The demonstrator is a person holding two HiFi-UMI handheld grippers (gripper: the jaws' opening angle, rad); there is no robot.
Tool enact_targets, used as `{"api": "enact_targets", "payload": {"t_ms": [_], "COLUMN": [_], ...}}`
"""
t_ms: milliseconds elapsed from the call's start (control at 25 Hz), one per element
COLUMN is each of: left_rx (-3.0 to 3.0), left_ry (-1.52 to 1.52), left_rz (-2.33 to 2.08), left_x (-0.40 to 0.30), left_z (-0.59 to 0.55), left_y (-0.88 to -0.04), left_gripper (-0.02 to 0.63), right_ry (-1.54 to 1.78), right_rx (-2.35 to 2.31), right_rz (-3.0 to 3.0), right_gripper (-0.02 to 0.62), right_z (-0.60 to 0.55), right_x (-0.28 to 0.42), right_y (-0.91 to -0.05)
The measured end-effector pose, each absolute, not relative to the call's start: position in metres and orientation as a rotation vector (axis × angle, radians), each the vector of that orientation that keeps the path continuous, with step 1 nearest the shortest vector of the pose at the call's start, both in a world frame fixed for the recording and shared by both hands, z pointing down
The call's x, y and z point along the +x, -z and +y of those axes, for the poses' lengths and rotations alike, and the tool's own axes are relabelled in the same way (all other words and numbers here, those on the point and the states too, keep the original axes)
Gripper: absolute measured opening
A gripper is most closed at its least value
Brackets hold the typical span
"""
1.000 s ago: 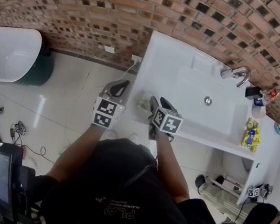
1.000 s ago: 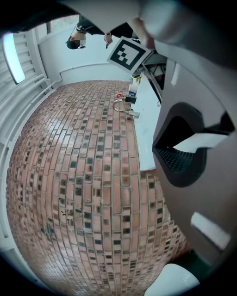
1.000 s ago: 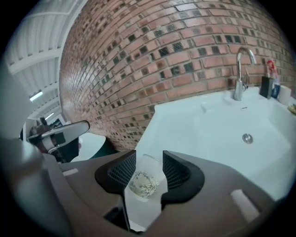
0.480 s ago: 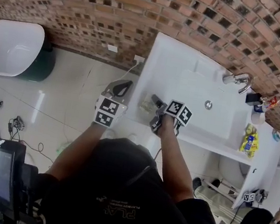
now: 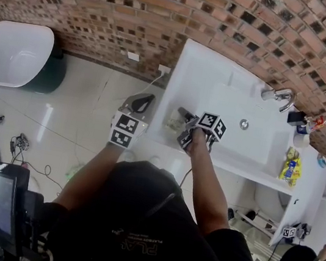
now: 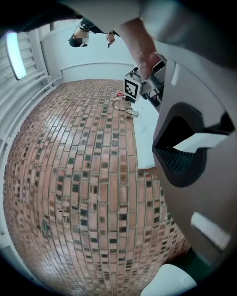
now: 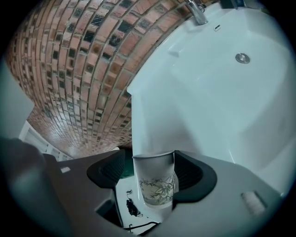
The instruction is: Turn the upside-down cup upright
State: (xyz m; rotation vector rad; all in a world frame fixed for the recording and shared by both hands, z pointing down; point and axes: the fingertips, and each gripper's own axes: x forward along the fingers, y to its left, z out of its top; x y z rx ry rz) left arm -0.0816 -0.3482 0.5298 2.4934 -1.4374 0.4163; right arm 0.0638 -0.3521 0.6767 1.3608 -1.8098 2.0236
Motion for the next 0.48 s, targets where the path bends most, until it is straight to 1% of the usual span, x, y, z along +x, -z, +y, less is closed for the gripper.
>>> {"api": "enact_targets", "payload": {"t_ms": [240, 360, 480], "left_rx": [2.473, 2.464, 2.457], "left_ry": [-0.409, -0.403, -0.397], "left_rz": [-1.445, -1.451, -1.453], "left_x": [-0.0888, -0.0912, -0.0924], "left_z": [-0.3485, -0.3491, -0.3503], "left_y": [-0.5321, -0.5327, -0.5342], "left_gripper": [-0.002, -0.002, -0.002], "right_ry": [-1.968, -1.968, -1.970], "right_rx": [1.328, 1.316, 1.315], "right_rz": [-1.786, -1.774, -1.781], "right_gripper": [0.345, 0.322, 0.314], "right_z": [-0.3552, -0.3538, -0.3547], "right_x": [0.0619, 0.0602, 0.0598], "right_y": [-0.6849, -0.6877, -0.6865]}}
